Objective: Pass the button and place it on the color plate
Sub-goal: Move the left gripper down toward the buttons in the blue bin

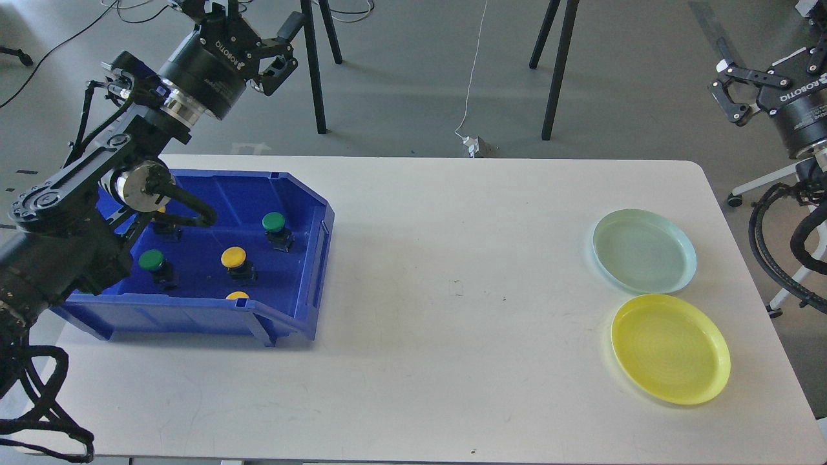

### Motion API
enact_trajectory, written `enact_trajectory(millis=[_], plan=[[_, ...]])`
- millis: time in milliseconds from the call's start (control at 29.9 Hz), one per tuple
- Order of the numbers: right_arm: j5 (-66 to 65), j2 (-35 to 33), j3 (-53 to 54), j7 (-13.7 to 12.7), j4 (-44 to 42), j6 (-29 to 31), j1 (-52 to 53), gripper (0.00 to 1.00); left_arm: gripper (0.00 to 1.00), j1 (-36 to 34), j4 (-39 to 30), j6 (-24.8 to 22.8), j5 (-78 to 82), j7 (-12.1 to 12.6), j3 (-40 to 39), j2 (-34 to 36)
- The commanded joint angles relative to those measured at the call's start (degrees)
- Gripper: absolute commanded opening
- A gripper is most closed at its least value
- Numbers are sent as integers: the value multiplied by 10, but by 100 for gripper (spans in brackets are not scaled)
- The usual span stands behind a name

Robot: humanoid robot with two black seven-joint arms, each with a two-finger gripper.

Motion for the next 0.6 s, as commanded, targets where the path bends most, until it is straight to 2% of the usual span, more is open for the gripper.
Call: enact_trajectory(millis=[0, 167, 268, 335, 401, 569], plan=[[0, 13, 2, 0, 2, 0, 0, 99, 100, 6, -1, 0, -1, 0, -1, 1], [-1, 23, 3, 0, 0, 0, 0, 99, 100, 0, 10, 0, -22, 0, -17, 5], [-1, 23, 3, 1, 0, 0, 0, 99, 100, 15, 58, 0, -72, 0, -42, 7], [-1, 22, 6, 0, 0, 0, 0, 99, 100, 19, 64, 0, -101, 0, -50, -3], [-1, 17, 6, 0, -2, 0, 0, 99, 100, 22, 40, 0, -107, 0, -60, -9], [-2, 13, 7, 1, -8, 0, -9, 99, 100, 32, -92, 0, -39, 0, -57, 21]])
